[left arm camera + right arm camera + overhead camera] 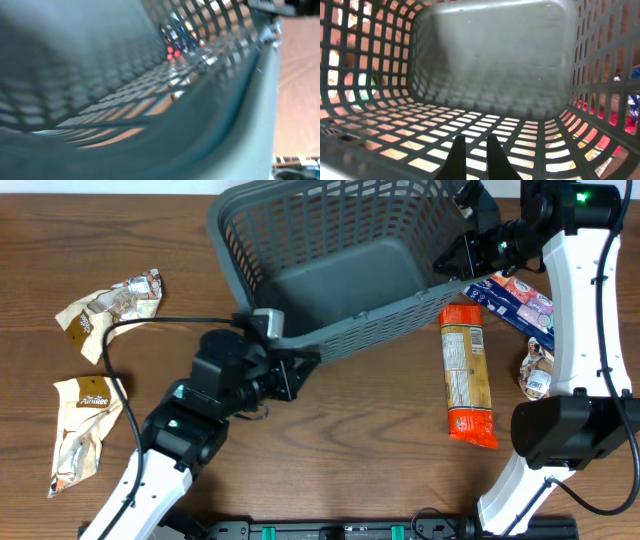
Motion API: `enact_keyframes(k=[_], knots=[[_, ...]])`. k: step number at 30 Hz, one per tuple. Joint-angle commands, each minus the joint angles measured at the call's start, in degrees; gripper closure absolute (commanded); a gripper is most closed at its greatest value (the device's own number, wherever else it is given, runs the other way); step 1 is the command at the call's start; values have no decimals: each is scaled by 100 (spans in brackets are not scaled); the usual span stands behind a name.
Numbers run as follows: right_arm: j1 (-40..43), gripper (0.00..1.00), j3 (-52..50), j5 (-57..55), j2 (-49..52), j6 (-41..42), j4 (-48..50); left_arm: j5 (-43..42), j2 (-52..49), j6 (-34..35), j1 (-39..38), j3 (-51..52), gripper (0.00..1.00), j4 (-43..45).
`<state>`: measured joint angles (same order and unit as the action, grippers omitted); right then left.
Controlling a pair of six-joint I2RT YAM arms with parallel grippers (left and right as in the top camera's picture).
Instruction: Pack container
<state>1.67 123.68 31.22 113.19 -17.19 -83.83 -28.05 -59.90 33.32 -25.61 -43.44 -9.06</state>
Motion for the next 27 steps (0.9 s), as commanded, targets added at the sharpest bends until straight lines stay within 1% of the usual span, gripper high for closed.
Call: enact_keyframes(k=[1, 7, 20, 27], knots=[[-26, 99, -42, -107, 33, -63, -72, 66, -22, -173, 234, -44, 94, -24], [-28, 99, -42, -105, 33, -63, -85, 66, -22, -227, 498, -44, 94, -31], [-31, 99, -42, -103, 33, 2, -238, 70, -22, -278, 678, -44, 94, -26], [-199, 99, -42, -105, 33, 22, -278, 70, -22, -291, 885, -44, 94, -24]])
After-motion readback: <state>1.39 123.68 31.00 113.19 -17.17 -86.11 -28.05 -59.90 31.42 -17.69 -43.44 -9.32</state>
